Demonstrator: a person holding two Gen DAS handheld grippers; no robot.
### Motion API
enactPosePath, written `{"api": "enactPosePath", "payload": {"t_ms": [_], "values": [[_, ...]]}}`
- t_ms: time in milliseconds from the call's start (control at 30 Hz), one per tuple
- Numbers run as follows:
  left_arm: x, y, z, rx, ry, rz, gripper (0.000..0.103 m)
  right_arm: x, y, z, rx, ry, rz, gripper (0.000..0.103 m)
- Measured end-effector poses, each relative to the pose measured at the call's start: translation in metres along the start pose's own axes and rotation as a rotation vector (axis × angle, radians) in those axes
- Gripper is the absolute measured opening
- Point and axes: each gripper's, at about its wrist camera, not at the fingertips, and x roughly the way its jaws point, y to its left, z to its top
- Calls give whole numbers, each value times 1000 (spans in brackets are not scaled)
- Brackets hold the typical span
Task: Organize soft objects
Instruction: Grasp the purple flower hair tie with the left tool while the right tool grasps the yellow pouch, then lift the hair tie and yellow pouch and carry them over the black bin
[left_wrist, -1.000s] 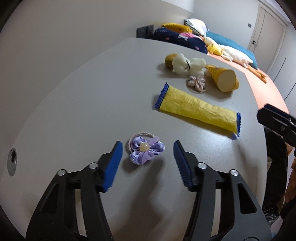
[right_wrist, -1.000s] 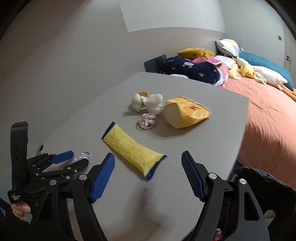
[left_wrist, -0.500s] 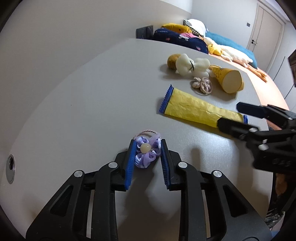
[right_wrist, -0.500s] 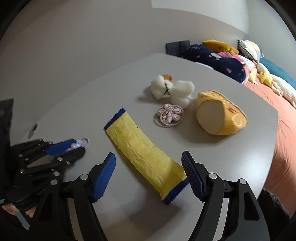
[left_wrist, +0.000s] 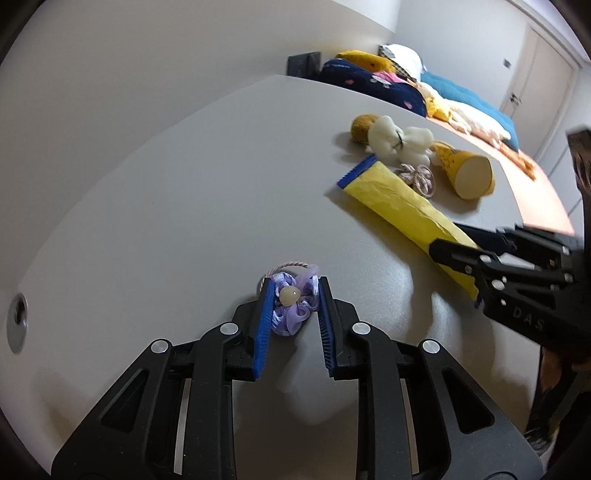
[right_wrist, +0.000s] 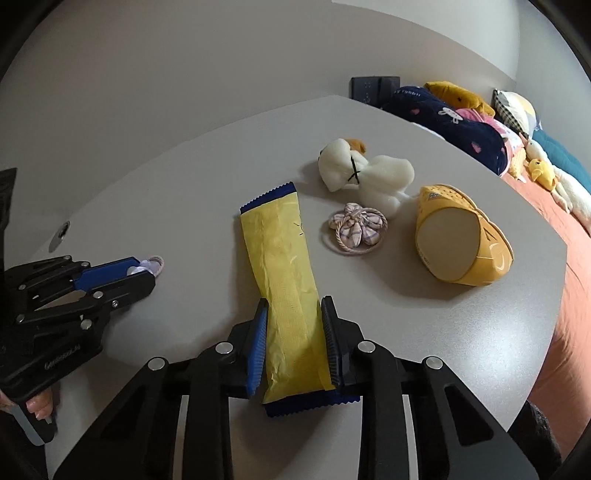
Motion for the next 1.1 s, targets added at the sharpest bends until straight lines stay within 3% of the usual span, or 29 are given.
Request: {"api": "enactPosePath", "payload": {"t_ms": [267, 1100], "values": [[-21, 8, 3, -68, -66, 8, 22, -37, -2, -5, 75, -85, 49, 29], [-61, -91, -1, 71, -106, -78, 22, -135, -38, -62, 156, -176, -19, 29]]}}
